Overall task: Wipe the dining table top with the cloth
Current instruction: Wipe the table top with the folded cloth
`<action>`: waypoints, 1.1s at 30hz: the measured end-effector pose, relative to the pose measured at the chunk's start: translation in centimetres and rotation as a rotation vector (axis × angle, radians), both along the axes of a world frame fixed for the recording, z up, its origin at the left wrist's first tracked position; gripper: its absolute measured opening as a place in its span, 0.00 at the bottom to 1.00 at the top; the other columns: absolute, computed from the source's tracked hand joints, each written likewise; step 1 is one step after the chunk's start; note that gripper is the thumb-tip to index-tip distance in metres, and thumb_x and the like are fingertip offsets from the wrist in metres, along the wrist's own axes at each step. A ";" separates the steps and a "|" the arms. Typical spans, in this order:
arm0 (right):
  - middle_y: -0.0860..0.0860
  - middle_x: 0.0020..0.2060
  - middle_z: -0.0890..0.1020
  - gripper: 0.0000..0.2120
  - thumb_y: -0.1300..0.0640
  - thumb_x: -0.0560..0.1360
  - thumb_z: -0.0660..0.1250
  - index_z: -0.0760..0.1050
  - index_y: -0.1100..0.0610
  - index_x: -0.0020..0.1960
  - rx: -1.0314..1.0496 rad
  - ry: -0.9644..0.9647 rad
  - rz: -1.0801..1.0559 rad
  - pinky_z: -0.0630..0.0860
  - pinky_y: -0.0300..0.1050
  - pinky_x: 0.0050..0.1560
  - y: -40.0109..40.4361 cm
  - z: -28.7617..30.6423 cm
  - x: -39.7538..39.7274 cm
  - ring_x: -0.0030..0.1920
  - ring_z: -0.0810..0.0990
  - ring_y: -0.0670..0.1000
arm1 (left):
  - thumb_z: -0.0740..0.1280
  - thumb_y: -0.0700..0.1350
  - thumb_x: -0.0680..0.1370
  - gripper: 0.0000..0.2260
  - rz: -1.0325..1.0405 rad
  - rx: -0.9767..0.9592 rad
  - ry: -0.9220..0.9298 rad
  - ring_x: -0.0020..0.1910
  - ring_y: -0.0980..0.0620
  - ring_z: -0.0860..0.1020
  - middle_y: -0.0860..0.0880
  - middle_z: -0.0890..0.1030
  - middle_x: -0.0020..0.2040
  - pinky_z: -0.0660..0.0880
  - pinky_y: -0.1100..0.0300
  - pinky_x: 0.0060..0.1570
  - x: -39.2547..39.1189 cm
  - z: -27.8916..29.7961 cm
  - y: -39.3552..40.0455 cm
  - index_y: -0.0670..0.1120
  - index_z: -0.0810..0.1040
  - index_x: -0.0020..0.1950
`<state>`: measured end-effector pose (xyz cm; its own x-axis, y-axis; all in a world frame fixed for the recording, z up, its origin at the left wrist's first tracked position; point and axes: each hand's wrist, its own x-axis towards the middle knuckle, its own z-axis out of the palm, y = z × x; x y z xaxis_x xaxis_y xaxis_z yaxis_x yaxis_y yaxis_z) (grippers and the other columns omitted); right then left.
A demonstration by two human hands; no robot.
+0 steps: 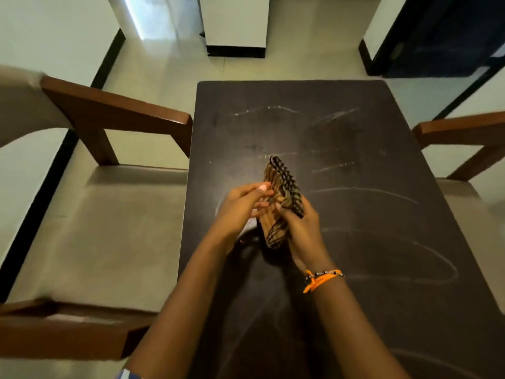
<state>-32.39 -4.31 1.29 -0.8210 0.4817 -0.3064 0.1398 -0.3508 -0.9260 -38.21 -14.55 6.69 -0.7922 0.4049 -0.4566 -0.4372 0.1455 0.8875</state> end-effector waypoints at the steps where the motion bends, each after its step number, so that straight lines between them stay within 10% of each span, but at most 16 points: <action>1: 0.57 0.50 0.82 0.15 0.71 0.74 0.63 0.75 0.63 0.59 -0.017 0.017 -0.007 0.78 0.41 0.53 0.7 0.0 -2.1 0.49 0.82 0.49 | 0.60 0.41 0.79 0.13 -0.023 -0.060 0.094 0.50 0.54 0.77 0.45 0.80 0.56 0.75 0.69 0.44 -1.7 -0.2 0.6 0.41 0.76 0.62; 9: 0.54 0.61 0.78 0.23 0.64 0.73 0.67 0.70 0.57 0.67 0.745 -0.020 0.130 0.71 0.47 0.65 8.8 1.2 -17.9 0.62 0.75 0.52 | 0.63 0.49 0.78 0.24 -0.216 -0.809 0.606 0.72 0.45 0.63 0.44 0.66 0.72 0.55 0.45 0.73 -14.2 -5.3 2.1 0.44 0.63 0.71; 13: 0.50 0.78 0.47 0.35 0.38 0.76 0.58 0.50 0.49 0.77 1.222 -0.503 0.729 0.38 0.66 0.71 10.5 -2.3 -22.5 0.77 0.43 0.55 | 0.61 0.50 0.78 0.29 -0.252 -0.951 0.627 0.76 0.45 0.49 0.43 0.56 0.76 0.44 0.47 0.73 -17.4 -8.6 1.0 0.42 0.54 0.75; 25: 0.50 0.78 0.44 0.27 0.39 0.79 0.47 0.46 0.42 0.76 1.504 -0.317 0.756 0.33 0.60 0.72 1.2 -7.5 -33.6 0.77 0.39 0.56 | 0.57 0.41 0.79 0.23 -0.017 -0.986 0.676 0.73 0.46 0.61 0.44 0.60 0.75 0.61 0.53 0.70 -19.3 -11.3 -1.1 0.41 0.60 0.74; 29: 0.49 0.78 0.47 0.26 0.40 0.79 0.50 0.49 0.40 0.75 1.554 -0.160 0.866 0.35 0.60 0.72 -0.5 -7.5 -35.5 0.77 0.42 0.55 | 0.59 0.42 0.77 0.12 0.071 -0.964 0.713 0.52 0.48 0.75 0.43 0.75 0.61 0.72 0.54 0.51 -20.2 -10.4 -0.5 0.41 0.74 0.59; 33: 0.47 0.78 0.50 0.26 0.40 0.79 0.51 0.49 0.39 0.75 1.587 -0.181 0.755 0.38 0.60 0.73 5.4 -7.6 -34.6 0.77 0.45 0.54 | 0.60 0.52 0.79 0.28 -0.097 -1.020 0.717 0.74 0.45 0.58 0.42 0.60 0.75 0.57 0.52 0.71 -22.6 -10.7 0.3 0.39 0.57 0.74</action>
<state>-67.04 1.10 -6.29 -0.9962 -0.0559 -0.0666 -0.0389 0.9714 -0.2343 -60.78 -14.22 -4.05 -0.9787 0.1915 -0.0743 0.1489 0.9107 0.3853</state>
